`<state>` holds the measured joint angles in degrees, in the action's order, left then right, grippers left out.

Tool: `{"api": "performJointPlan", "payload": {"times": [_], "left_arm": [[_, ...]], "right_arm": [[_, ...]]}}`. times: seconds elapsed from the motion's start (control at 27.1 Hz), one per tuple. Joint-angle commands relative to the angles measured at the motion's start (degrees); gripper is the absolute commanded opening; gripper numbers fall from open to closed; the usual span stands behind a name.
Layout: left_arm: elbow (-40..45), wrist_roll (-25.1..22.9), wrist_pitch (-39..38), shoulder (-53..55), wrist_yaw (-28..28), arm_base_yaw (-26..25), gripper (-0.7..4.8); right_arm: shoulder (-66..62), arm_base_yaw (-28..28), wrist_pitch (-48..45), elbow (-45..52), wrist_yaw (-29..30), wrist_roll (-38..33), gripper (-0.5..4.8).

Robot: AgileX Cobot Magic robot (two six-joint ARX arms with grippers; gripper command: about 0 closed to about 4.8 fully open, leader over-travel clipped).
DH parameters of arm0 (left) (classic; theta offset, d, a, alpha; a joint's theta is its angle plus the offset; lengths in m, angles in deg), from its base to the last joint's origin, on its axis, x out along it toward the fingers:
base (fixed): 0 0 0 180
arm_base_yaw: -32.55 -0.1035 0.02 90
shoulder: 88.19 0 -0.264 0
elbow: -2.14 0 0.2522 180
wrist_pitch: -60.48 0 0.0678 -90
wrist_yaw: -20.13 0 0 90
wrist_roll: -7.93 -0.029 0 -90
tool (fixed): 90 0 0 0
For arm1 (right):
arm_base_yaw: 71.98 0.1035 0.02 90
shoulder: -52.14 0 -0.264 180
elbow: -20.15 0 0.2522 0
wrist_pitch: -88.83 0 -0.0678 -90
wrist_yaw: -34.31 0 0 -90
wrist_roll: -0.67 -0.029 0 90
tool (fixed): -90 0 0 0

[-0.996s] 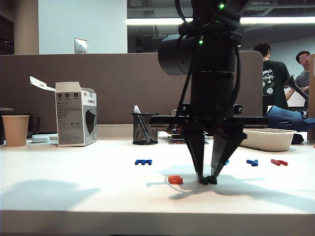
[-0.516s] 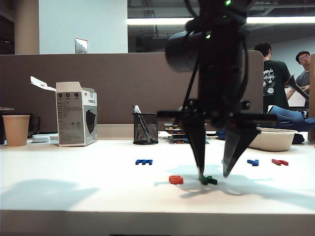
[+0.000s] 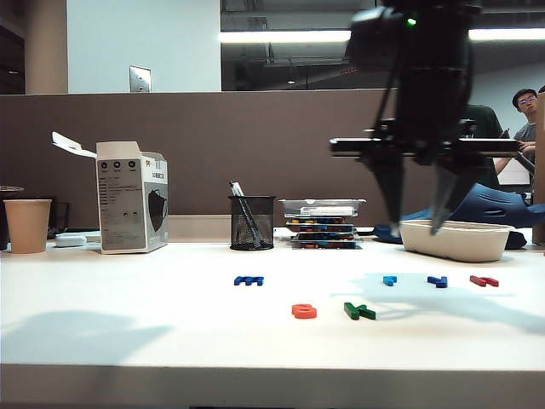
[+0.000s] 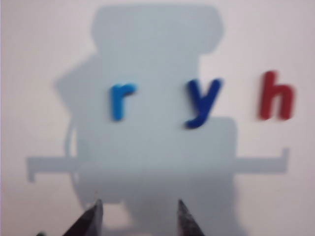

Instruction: Select the appropriate letters from the row of letter magnets placed on the table to arrange into the word "sky".

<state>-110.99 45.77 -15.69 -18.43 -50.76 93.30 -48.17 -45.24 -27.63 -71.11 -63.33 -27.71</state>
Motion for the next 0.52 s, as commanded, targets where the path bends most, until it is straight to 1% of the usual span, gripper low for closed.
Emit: {"api": "performJointPlan", "payload": {"times": [0.04,0.07,0.18,0.22,0.26,0.37,0.41,0.52], "left_arm": [[-0.1,0.1,0.0,-0.1,0.2,0.0,-0.05],[-0.1,0.1,-0.1,-0.1,0.2,0.0,-0.05],[-0.1,0.1,-0.1,-0.1,0.2,0.0,-0.05],[-0.1,0.1,-0.1,-0.1,0.2,0.0,-0.05],[-0.1,0.1,-0.1,-0.1,0.2,0.0,-0.05],[-0.1,0.1,-0.1,-0.1,0.2,0.0,-0.05],[-0.1,0.1,-0.1,-0.1,0.2,0.0,-0.05],[-0.1,0.1,-0.1,-0.1,0.3,0.0,-0.05]], "right_arm": [[0.2,-3.2,-4.0,-0.2,-0.3,2.4,1.9],[0.2,-4.7,-5.1,-0.2,-0.2,3.4,1.9],[-1.2,-6.4,-6.6,-0.2,0.3,5.9,1.9],[-2.2,-7.0,-8.0,-0.2,1.8,9.1,1.9],[-2.5,-7.2,-8.5,-0.2,2.4,10.8,1.9],[-4.7,-7.8,-10.6,-0.2,4.1,20.5,1.9],[-5.1,-8.0,-10.8,-0.2,4.7,22.1,1.9],[-6.6,-10.1,-11.2,-0.2,9.1,29.6,1.9]]}}
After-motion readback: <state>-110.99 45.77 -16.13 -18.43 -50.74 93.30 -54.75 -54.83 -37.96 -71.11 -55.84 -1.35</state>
